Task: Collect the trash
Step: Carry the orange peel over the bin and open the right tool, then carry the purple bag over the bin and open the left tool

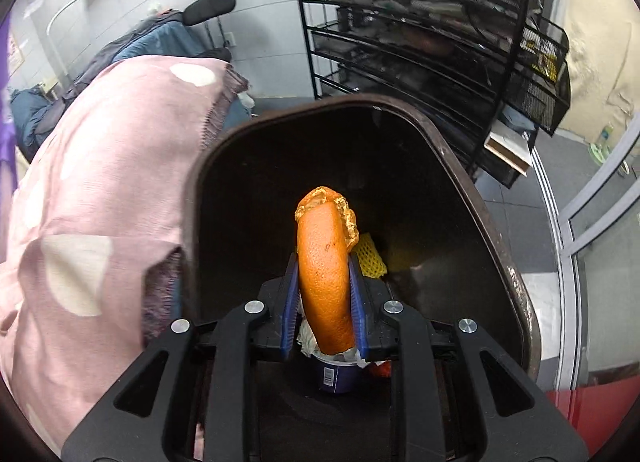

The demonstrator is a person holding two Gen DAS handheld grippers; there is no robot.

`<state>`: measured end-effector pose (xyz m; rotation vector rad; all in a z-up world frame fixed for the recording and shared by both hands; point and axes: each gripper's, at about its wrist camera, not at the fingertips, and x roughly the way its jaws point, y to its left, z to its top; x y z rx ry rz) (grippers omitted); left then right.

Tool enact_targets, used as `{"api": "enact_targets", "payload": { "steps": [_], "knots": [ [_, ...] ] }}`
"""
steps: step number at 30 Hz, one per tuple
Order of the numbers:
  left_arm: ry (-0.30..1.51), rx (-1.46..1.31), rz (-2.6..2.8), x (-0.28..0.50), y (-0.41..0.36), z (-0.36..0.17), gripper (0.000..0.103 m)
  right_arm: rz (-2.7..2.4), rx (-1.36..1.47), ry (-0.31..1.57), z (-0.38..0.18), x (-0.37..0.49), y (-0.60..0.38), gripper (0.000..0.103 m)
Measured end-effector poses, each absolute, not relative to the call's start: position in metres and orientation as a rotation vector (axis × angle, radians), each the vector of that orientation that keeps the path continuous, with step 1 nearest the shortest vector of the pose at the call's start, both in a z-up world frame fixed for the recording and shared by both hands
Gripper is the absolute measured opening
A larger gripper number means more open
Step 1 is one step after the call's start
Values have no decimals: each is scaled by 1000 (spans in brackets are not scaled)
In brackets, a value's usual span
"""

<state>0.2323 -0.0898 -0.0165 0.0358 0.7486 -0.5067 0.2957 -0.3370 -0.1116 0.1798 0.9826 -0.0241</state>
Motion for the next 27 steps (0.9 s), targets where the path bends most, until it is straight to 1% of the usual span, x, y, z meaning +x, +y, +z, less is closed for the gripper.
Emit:
{"api": "enact_targets", "payload": {
  "steps": [3,5,9,11,15,17,21,23,27],
  "knots": [
    [751,42,-512,234,-93,-16,32,-33,195,980,-115,294,-339,36],
    [752,43,-515,236,-94,-16,32,-40,192,968,-115,292,-339,56],
    [752,47,-525,237,-99,-15,32,-51,164,946,-110,286,-335,61],
    [751,51,-532,237,-103,-14,32,-53,158,928,-104,282,-334,66],
    [752,59,-553,239,-113,-13,32,-69,141,884,-92,268,-331,68],
    [759,61,-566,242,-120,-13,32,-81,136,865,-86,261,-330,77],
    [773,67,-594,247,-135,-14,32,-118,116,832,-77,242,-330,80],
    [782,74,-615,250,-144,-15,32,-136,116,816,-73,231,-332,84],
    [807,99,-647,256,-165,-19,32,-168,132,798,-68,213,-341,86]
  ]
}}
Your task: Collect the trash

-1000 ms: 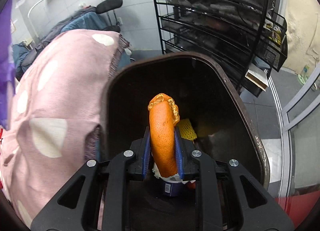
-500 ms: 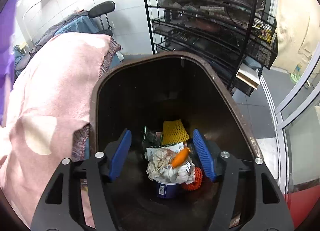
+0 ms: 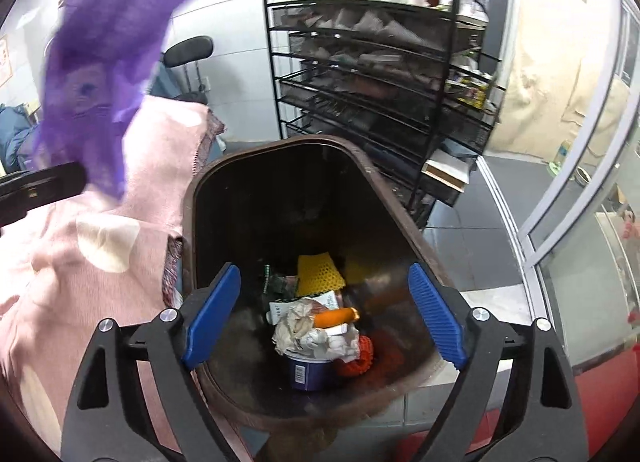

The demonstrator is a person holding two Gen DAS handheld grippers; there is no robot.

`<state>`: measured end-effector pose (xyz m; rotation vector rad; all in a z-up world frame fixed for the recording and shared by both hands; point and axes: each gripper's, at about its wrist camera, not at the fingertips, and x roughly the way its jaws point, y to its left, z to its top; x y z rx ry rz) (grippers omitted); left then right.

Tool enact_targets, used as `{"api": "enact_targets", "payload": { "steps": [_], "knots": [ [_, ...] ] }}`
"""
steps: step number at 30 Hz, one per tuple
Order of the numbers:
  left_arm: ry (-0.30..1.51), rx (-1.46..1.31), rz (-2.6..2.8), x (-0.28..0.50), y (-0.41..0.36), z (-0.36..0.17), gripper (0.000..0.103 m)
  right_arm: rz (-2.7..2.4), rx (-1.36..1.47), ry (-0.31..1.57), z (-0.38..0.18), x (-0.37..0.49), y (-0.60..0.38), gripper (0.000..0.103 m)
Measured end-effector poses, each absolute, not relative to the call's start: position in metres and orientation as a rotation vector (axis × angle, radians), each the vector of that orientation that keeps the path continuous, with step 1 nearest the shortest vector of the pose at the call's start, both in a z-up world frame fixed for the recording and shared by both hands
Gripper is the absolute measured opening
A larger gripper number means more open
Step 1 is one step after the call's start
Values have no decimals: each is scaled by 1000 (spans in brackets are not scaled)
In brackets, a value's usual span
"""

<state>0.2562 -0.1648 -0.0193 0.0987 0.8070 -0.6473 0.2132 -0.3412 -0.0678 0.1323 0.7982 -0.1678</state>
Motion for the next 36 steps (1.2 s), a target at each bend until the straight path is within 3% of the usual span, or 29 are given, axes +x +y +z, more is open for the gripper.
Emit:
{"api": "enact_targets", "payload": {
  "steps": [15,18,22,36],
  "knots": [
    [979,142,-676,279,-221,-54,33,-242,199,774,-61,175,-376,89],
    [980,144,-678,279,-225,-56,44,-243,198,775,-62,174,-377,90],
    [940,147,-676,274,-223,-51,71,-247,204,776,-64,173,-378,91],
    [662,60,-501,217,-144,-7,95,-163,170,695,-50,163,-339,95]
  ]
}}
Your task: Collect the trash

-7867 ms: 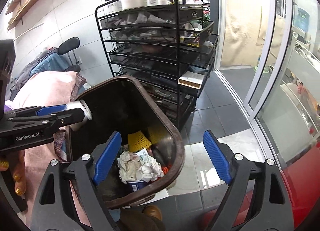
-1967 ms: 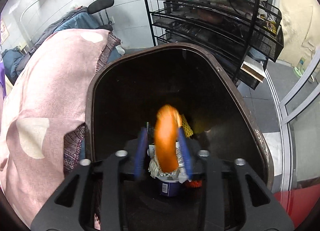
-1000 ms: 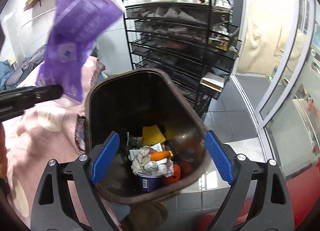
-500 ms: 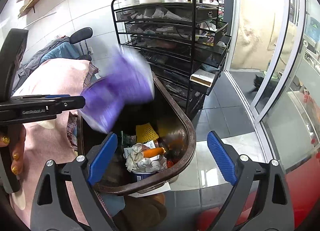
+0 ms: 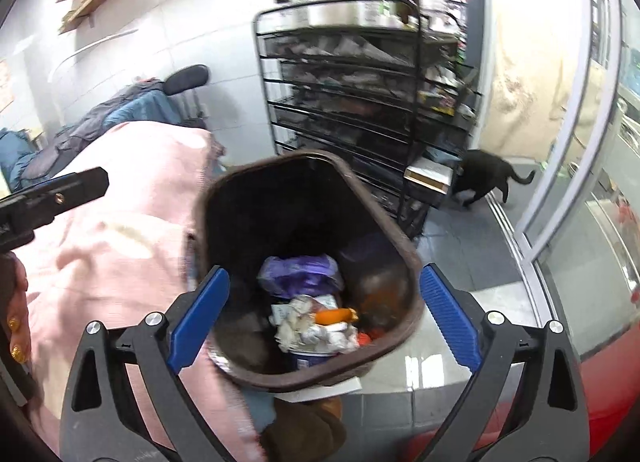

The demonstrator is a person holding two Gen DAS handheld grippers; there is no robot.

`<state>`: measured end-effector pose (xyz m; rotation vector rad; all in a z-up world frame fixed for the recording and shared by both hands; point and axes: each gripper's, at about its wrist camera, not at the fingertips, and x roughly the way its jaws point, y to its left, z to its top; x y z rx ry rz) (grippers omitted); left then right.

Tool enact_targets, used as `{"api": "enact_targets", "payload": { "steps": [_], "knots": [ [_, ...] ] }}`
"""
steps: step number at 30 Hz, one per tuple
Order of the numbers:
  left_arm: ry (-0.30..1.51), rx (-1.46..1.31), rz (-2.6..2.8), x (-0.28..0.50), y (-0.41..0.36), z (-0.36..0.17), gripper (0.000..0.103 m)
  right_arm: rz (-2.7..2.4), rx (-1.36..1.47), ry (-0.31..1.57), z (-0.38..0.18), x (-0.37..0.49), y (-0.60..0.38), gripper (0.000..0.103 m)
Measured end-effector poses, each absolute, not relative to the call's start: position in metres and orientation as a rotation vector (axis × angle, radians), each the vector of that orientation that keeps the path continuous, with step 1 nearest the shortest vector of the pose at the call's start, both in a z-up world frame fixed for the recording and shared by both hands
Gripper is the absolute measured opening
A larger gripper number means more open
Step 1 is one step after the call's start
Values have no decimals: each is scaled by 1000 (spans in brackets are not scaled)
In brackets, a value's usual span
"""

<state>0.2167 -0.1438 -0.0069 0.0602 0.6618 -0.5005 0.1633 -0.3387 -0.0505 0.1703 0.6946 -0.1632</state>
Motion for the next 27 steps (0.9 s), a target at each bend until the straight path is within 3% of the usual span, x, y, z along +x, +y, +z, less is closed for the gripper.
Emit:
{"api": "enact_targets", "payload": {
  "steps": [13,27],
  "knots": [
    [536,-24,-275,156,-51,8,98,-34,85,528,-16,139,-255,98],
    [434,-36,-136,94,-15,11,98,33,82,411,10,95,-215,98]
  ]
}}
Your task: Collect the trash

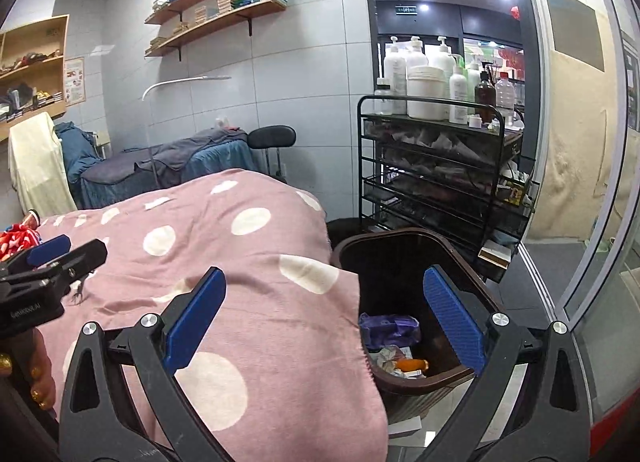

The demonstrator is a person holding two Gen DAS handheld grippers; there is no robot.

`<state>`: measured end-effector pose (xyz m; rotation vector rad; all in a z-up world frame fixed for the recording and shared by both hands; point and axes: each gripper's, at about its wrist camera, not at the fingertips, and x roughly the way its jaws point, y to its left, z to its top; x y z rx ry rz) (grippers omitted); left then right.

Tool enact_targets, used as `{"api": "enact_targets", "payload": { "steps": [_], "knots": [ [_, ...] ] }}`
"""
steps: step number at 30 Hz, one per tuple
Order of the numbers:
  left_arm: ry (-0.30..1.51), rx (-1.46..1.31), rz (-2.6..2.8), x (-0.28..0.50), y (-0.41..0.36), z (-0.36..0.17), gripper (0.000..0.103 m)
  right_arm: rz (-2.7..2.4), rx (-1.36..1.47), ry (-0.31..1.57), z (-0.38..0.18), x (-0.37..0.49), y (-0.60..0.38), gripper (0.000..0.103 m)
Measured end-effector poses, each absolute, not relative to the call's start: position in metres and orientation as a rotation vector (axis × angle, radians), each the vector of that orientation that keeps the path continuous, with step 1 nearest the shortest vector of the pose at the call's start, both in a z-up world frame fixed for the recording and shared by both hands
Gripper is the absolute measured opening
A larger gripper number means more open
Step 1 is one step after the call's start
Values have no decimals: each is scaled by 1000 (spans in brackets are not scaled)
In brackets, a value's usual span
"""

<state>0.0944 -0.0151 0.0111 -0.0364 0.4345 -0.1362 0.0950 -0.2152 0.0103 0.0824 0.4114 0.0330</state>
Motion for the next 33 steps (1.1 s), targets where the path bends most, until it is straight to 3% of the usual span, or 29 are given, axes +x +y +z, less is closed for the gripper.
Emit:
{"api": "enact_targets", "payload": {
  "steps": [33],
  "knots": [
    [351,-35,-115,54,-12,12,98,55,85,350,10,62,-194,98]
  ]
}}
